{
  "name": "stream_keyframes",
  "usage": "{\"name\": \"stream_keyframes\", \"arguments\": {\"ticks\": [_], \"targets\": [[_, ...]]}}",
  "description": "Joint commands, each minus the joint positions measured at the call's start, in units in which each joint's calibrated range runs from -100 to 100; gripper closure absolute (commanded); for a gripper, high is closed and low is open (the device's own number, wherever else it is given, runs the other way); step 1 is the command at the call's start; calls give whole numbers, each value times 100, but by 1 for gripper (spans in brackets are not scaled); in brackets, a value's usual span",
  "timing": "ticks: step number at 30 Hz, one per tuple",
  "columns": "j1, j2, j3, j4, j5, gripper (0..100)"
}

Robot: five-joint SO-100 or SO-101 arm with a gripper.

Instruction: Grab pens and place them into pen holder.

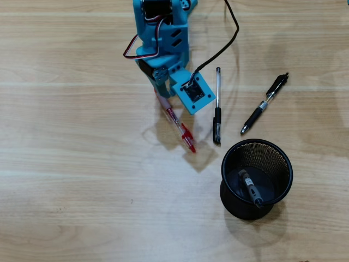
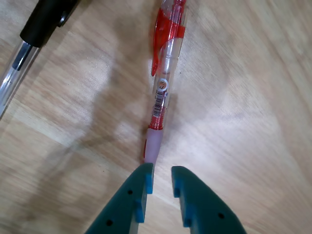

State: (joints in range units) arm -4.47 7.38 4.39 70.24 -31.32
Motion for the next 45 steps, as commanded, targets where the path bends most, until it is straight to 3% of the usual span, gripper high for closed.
{"name": "stream_keyframes", "arguments": {"ticks": [1,10,45], "targets": [[-3,-28,-38,-12,-10,93],[-139,543,-408,23,-15,83],[-393,1946,-904,-63,-563,86]]}}
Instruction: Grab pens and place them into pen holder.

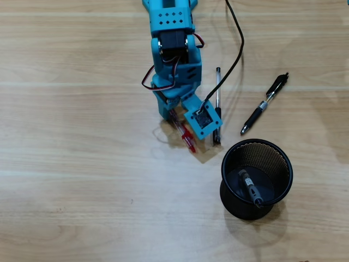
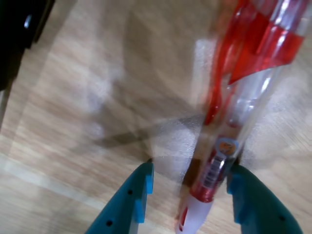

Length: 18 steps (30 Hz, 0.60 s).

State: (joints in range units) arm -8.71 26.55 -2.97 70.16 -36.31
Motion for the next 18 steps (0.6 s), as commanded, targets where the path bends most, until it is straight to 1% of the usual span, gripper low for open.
{"name": "stream_keyframes", "arguments": {"ticks": [1,5,6,13,18], "targets": [[31,29,-167,-55,-75,88],[58,29,-167,-55,-75,97],[67,29,-167,-55,-75,98],[185,-55,-167,23,-75,98],[403,-559,-311,40,-34,97]]}}
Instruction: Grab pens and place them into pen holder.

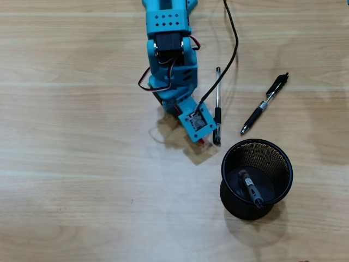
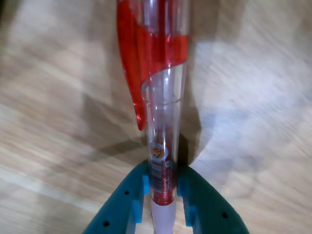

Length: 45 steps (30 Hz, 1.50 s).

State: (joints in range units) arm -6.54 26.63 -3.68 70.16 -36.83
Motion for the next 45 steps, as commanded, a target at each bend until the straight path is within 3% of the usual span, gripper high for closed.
{"name": "stream_keyframes", "arguments": {"ticks": [1,19,29,38,45], "targets": [[205,-752,-240,40,18,97],[205,-4255,-240,40,-28,97],[-340,-4709,-321,-141,-414,97],[-1103,-4667,-276,-2069,-541,97],[-1420,-4179,211,-4523,-653,97]]}}
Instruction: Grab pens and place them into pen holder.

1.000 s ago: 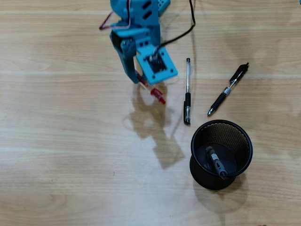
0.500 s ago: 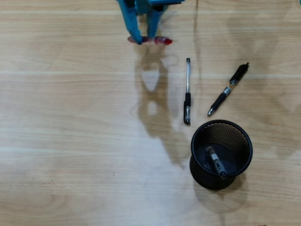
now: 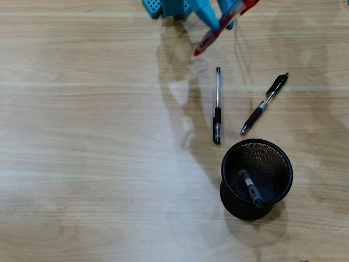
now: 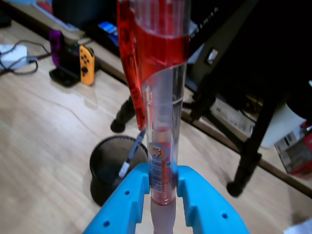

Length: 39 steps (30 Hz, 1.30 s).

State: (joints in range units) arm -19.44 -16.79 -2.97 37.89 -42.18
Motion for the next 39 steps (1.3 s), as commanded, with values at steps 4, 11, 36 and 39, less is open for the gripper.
{"name": "stream_keyframes", "arguments": {"ticks": [4,11,36,39], "targets": [[-130,634,437,-2579,-275,97],[-76,1826,518,-4043,-778,97],[-366,4010,230,-5687,-1220,97],[-421,4162,-5,-5679,-1220,97]]}}
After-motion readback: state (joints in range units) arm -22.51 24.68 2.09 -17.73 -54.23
